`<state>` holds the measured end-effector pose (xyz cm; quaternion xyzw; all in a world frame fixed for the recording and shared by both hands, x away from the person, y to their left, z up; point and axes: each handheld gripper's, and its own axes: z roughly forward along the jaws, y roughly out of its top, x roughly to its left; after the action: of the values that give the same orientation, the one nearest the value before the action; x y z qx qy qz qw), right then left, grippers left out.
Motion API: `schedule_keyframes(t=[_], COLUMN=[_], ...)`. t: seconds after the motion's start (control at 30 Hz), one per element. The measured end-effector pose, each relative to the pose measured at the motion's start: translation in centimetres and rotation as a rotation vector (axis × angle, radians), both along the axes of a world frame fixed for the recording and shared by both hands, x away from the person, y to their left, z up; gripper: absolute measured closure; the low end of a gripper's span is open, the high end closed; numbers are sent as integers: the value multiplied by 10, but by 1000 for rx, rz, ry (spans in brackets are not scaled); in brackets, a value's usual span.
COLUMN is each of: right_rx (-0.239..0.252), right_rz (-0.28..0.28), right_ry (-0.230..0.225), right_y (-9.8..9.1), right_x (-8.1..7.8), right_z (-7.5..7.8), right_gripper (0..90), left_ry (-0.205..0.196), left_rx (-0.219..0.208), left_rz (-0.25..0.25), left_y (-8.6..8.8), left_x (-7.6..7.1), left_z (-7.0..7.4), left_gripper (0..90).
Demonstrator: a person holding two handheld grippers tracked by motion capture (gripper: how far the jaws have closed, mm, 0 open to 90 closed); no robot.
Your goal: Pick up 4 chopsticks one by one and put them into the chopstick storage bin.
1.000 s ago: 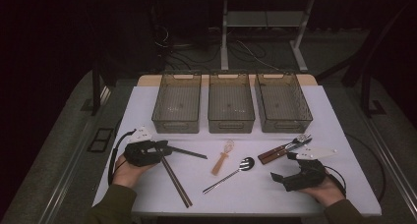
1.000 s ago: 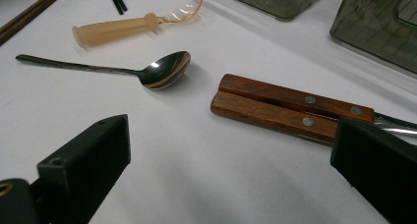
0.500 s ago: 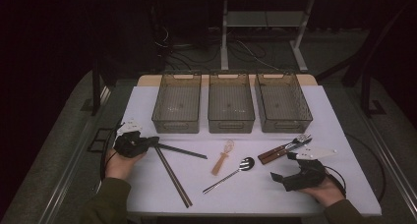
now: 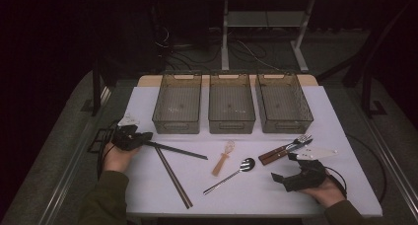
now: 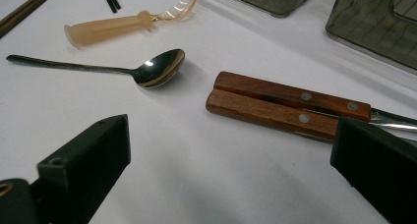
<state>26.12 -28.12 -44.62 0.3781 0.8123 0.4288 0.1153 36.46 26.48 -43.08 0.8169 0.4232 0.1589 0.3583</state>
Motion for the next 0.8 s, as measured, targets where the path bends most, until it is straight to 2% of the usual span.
schedule_keyframes(t=[0.2, 0.8], right_rx=[-1, -4], right_rz=[-8, -7], right_ry=[1, -2], right_y=[-1, -1], right_x=[0, 0], right_z=[0, 0], right_gripper=[14, 14], left_ry=[21, 56], left_rx=[34, 33], left_rz=[21, -5], left_y=[5, 8], left_x=[5, 2], left_z=[-6, -7], left_gripper=[896, 896])
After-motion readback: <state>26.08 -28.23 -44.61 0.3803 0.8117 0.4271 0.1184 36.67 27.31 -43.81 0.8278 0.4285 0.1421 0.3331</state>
